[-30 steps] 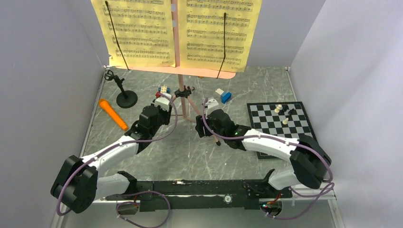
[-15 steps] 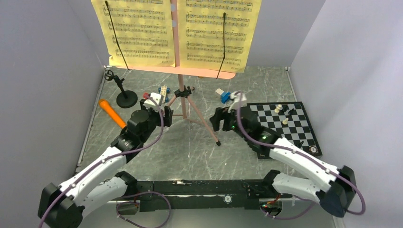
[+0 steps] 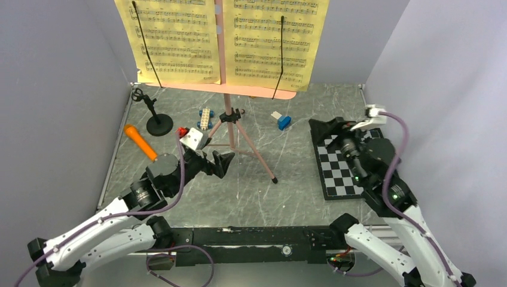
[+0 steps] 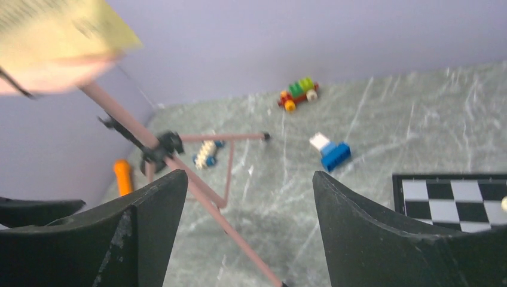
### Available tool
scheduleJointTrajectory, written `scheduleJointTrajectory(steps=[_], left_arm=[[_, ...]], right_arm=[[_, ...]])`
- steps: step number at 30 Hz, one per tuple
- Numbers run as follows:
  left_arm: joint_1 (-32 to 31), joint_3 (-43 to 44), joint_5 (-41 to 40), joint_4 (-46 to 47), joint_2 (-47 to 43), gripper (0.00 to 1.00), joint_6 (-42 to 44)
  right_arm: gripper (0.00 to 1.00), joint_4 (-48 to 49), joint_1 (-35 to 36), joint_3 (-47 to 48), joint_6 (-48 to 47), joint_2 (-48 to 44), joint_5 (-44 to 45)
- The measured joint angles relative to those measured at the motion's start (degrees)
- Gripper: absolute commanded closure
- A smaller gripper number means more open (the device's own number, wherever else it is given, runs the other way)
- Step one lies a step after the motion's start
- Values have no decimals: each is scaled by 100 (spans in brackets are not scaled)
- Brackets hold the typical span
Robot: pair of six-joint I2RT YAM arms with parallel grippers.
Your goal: Pack up the instrument practice props
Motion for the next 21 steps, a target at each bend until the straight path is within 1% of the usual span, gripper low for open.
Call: scheduleJointTrajectory(steps=[4, 8, 9, 11, 14, 16, 21], left_arm=[[-557, 1023, -181, -214, 389, 1, 188], [-647, 2267, -225, -267, 787, 1, 232], [-647, 2557, -254, -232, 870, 1, 223], [-647, 2868, -168, -103, 955, 1, 234], [-647, 3110, 295, 179, 1056, 1, 243], [-647, 3486, 590, 247, 1327, 1, 247], [-643, 5237, 1001, 70, 2568, 1, 337]], right_arm=[[18, -118, -4, 796, -186, -37, 0], [17, -37, -9, 1416, -413, 68, -256], [17, 17, -13, 1471, -452, 85, -354], [16, 131, -13, 1484, -509, 118, -562], [16, 345, -13, 1447, -540, 240, -734], [16, 566, -13, 1414, -549, 374, -839], [16, 1084, -13, 1384, -542, 769, -1036]])
